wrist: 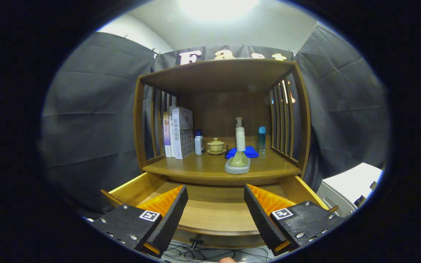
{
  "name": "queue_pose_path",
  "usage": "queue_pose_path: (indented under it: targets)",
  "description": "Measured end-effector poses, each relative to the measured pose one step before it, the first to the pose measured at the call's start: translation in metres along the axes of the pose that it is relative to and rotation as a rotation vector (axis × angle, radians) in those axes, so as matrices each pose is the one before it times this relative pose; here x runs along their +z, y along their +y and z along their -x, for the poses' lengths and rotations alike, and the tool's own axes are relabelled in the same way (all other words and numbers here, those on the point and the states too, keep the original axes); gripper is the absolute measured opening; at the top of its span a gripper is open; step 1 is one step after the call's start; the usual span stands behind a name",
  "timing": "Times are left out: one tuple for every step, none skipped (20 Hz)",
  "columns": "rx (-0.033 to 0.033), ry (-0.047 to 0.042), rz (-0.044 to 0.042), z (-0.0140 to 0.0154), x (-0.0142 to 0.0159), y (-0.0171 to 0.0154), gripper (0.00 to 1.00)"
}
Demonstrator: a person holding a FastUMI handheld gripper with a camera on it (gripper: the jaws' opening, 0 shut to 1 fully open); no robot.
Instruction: Pull open the drawer, take out the items inside it, and place them on the countertop above the cabinet.
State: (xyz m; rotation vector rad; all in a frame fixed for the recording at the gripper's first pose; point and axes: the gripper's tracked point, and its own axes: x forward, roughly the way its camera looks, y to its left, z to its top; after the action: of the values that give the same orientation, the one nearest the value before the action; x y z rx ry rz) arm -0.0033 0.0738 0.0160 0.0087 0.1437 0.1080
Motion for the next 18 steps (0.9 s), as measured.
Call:
queue_pose_path:
  targets:
    - [0.01434,0.00379,-0.01055,0.00786,-0.00485,0.00401,0.95]
    - [0.01165,-0.00183,-0.00171,0.00829,-0.00358,0.00350,0.95]
    - [0.00963,-0.00621,0.00264,0.00633,-0.00287,0.00207,0.95]
    - [0.00560,-0.01124,0.00324,0.00481,-0.00354,0.00189,0.95]
    - [0.00360,-0.00934,0.00078,0.00238,-0.00577,0.00217,0.95]
    - [0.00791,-0.00171,0.00132,0.00397,-0.00579,0.00313,0.95]
    - [0.01228,-0.00208,-0.00114,0.00565,-0.00638,0.00585,0.95]
    - [0.01094,0.00247,0.00140,0.00475,-0.00521,0.00462,0.95]
    - [0.00997,0.00456,0.00927,0.00447,-0.00596,0.00332,0.95]
    - [0.00500,0.00159,0.01463,0.00315,-0.00521,0.00229,0.95]
    - [0.00597,0.00715,0.01356,0.00131,-0.00789,0.00227,0.95]
    - [0.00073,0.00782,0.01147,0.00024,-0.00777,0.00295,0.95]
    - [-0.00158,0.01400,0.00747,-0.00041,-0.00888,-0.00001,0.95]
    - [0.00400,0.01584,0.00442,-0.00102,-0.00950,0.00263,0.95]
    - [0.00008,0.01820,0.00326,-0.00091,-0.00977,0.00165,0.95]
    - [-0.00169,0.01524,0.00731,-0.00226,-0.00815,0.00030,0.95]
    - [-0.00597,0.00953,0.01175,-0.00226,-0.00659,0.00101,0.95]
    - [-0.00750,0.00681,0.01106,-0.00304,-0.00493,-0.00094,0.95]
